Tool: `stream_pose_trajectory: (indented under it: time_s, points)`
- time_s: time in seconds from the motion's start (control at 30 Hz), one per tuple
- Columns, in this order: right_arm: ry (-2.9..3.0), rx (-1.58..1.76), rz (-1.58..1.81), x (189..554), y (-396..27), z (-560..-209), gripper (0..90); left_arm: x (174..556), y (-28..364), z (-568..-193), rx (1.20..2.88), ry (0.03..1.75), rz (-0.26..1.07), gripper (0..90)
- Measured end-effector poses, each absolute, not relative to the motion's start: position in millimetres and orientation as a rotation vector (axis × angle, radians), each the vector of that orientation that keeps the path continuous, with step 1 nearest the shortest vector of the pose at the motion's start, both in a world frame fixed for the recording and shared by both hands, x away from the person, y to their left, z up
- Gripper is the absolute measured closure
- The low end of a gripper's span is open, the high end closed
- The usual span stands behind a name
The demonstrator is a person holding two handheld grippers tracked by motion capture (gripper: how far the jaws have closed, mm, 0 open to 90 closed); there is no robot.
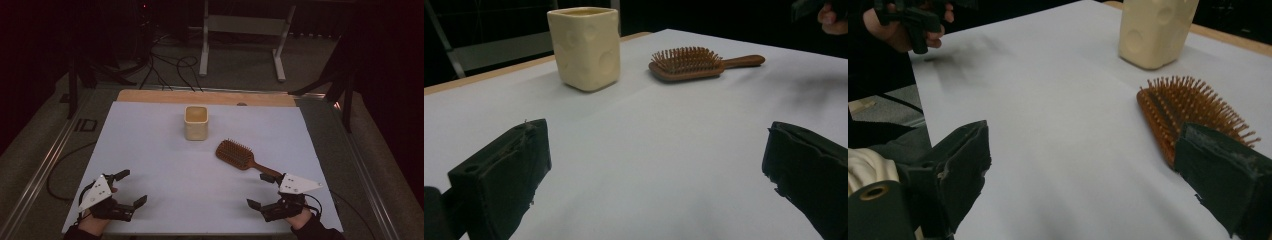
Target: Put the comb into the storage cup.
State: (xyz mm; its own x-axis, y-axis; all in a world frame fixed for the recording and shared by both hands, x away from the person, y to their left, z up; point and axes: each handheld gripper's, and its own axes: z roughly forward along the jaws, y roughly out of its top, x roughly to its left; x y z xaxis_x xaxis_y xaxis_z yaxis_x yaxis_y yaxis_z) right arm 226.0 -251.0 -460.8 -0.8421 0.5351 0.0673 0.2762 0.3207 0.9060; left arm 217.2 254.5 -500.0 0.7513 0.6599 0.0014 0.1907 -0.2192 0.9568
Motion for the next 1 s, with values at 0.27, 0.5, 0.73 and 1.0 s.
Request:
stream_pose_trajectory:
  time_s: [0.27,0.5,0.73,1.0]
  points:
    - [2.332,0.714,1.513,226.3,-250.7,-447.6,7.8,217.3,254.6,-499.9,1.774,0.669,0.496,0.1]
    - [2.314,0.700,1.502,229.8,-253.5,-437.1,7.9,217.6,254.2,-500.2,1.773,0.670,0.491,0.1]
    - [2.299,0.691,1.478,236.8,-257.6,-425.0,8.1,217.7,253.8,-500.4,1.777,0.668,0.490,0.0]
    - [2.301,0.705,1.455,247.1,-259.7,-420.7,8.2,217.5,253.3,-500.5,1.779,0.666,0.490,0.1]
